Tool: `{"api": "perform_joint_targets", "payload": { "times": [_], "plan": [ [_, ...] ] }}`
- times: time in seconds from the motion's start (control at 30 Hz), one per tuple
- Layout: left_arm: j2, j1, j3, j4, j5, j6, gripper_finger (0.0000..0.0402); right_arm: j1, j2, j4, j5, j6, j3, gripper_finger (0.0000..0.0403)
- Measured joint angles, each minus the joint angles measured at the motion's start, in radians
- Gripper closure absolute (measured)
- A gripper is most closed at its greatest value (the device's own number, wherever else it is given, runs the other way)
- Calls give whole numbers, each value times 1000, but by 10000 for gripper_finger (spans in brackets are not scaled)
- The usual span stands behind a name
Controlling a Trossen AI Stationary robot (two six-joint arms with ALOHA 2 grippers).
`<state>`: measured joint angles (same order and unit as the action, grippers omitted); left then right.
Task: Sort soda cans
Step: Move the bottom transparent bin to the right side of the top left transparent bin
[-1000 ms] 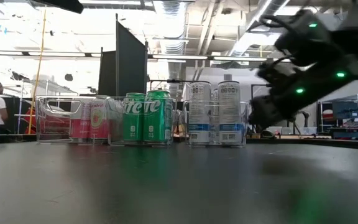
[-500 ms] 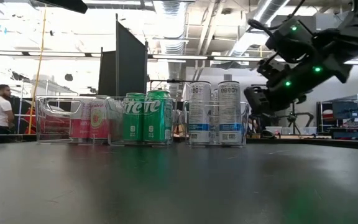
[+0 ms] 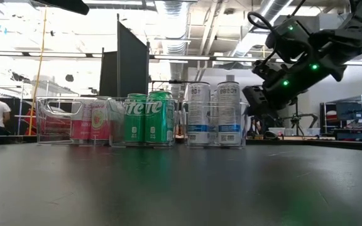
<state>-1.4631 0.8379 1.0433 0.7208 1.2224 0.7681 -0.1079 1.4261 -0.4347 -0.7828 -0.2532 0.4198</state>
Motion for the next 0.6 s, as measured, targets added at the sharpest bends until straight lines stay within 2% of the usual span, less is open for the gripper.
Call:
{"api": "perform_joint_targets", "payload": {
  "times": [0.43,0.6],
  "plan": [
    [0,0,0,0,-1,2,379,21,0,-11,76,26,0,403],
    [0,0,0,2,-1,3,379,65,1,-3,74,-40,0,403]
  ]
}}
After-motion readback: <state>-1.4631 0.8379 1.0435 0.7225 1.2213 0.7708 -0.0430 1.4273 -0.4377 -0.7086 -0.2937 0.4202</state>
